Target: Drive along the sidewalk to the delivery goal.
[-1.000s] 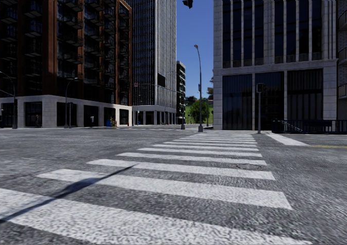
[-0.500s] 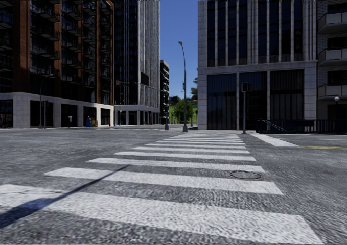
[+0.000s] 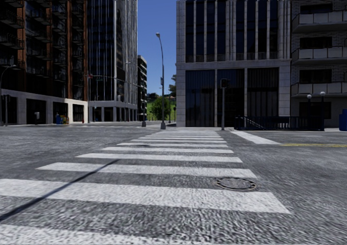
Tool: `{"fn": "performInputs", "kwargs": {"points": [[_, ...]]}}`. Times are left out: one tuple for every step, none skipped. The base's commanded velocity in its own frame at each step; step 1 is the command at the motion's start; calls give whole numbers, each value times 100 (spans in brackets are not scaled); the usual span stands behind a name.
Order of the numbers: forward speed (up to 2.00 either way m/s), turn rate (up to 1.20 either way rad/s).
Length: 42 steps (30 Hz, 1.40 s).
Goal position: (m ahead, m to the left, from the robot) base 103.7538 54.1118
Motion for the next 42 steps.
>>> {"fn": "performInputs", "kwargs": {"points": [[127,-40],[127,-40],[127,-40],[127,-40],[127,-40],[127,-40],[127,-40],[127,-40],[127,-40],[127,-29],[127,-29],[127,0],[127,0],[127,0],[127,0],[127,0],[127,0],[127,0],[127,0],[132,0],[200,0],[200,0],[200,0],[200,0],[200,0],[200,0],[200,0],[200,0],[200,0],[200,0],[200,0],[200,0],[200,0],[200,0],[200,0],[200,0],[200,0],[200,0],[200,0],[200,0],[200,0],[200,0]]}}
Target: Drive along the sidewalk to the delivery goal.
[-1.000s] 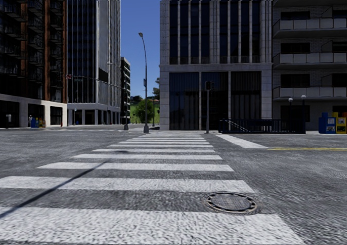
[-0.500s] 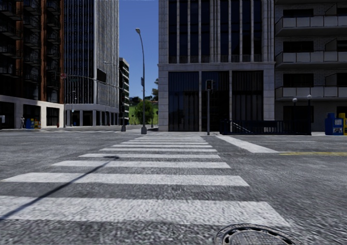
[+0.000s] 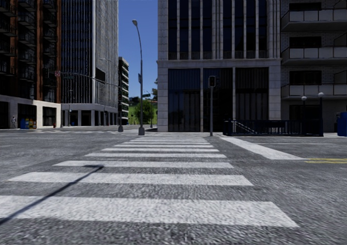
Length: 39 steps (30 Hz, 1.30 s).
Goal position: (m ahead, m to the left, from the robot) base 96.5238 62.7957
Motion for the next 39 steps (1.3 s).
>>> {"fn": "performInputs", "kwargs": {"points": [[200,0],[200,0],[200,0],[200,0],[200,0],[200,0],[200,0],[200,0],[200,0],[200,0],[200,0],[200,0],[200,0],[200,0],[200,0],[200,0],[200,0],[200,0],[200,0],[200,0],[200,0],[200,0],[200,0],[200,0],[200,0],[200,0],[200,0],[200,0],[200,0],[200,0],[200,0],[200,0],[200,0],[200,0],[200,0],[200,0],[200,0],[200,0],[200,0]]}}
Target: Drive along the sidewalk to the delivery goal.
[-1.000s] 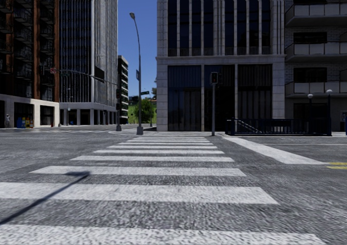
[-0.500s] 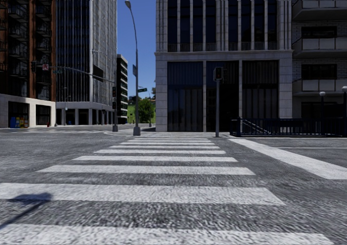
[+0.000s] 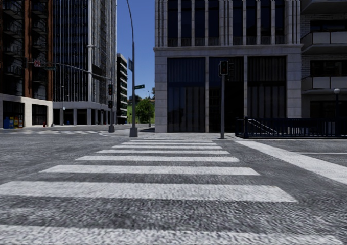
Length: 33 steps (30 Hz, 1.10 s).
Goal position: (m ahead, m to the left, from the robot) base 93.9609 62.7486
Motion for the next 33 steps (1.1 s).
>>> {"fn": "performInputs", "kwargs": {"points": [[200,0],[200,0],[200,0],[200,0],[200,0],[200,0],[200,0],[200,0],[200,0],[200,0],[200,0],[200,0],[200,0],[200,0],[200,0],[200,0],[200,0],[200,0],[200,0],[200,0],[200,0],[200,0],[200,0],[200,0],[200,0],[200,0],[200,0],[200,0],[200,0],[200,0],[200,0],[200,0],[200,0]]}}
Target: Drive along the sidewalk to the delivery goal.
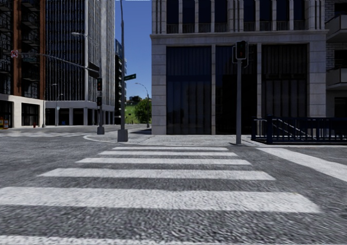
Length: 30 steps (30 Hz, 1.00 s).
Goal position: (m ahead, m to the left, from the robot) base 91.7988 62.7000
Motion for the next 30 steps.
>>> {"fn": "performInputs", "kwargs": {"points": [[200,0],[200,0],[200,0],[200,0],[200,0],[200,0],[200,0],[200,0],[200,0],[200,0],[200,0],[200,0],[200,0],[200,0],[200,0],[200,0],[200,0],[200,0],[200,0],[200,0],[200,0],[200,0],[200,0],[200,0],[200,0],[200,0],[200,0],[200,0],[200,0],[200,0]]}}
